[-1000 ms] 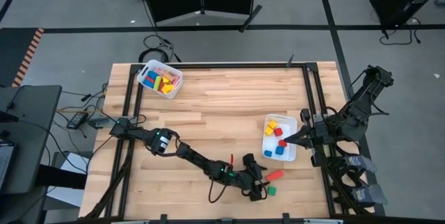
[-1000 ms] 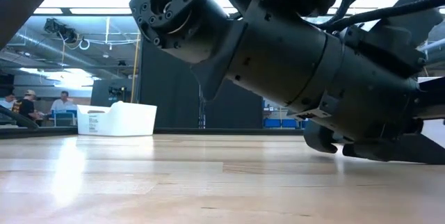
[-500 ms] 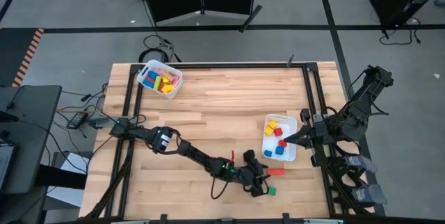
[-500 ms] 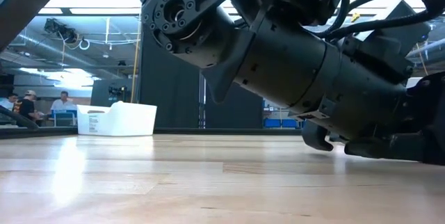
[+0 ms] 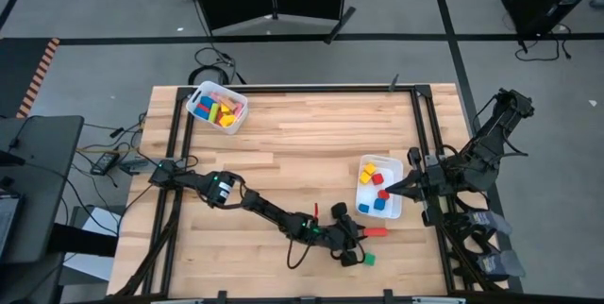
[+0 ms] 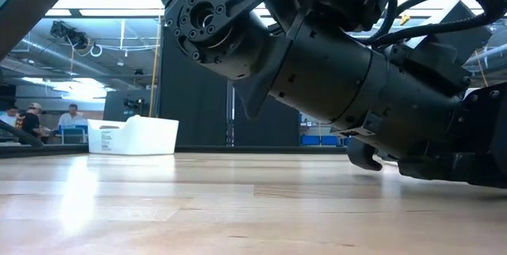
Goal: Sort blocks by size
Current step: Put the orange rectangular block into the top white bin
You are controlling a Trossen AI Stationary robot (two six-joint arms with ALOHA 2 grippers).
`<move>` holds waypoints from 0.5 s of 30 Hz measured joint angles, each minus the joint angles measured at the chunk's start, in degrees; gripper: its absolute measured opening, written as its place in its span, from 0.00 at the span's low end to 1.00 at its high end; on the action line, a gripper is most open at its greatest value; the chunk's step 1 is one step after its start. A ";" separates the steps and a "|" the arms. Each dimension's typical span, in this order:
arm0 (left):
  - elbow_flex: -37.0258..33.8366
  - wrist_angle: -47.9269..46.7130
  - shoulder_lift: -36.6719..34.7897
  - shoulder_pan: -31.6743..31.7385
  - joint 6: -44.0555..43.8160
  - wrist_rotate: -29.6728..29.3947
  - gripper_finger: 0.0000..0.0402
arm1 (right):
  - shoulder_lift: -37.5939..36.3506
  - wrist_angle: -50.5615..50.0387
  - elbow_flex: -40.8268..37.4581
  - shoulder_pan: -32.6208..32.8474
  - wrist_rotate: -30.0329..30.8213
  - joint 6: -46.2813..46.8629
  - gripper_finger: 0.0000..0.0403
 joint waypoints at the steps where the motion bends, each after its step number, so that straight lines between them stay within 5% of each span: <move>1: 0.00 0.02 0.00 0.00 0.05 0.05 0.28 | 0.00 0.00 0.00 0.00 0.00 0.00 0.02; 15: -0.11 -5.38 -2.48 -1.20 -0.33 0.86 0.28 | 0.02 -0.09 0.00 0.00 0.03 0.00 0.02</move>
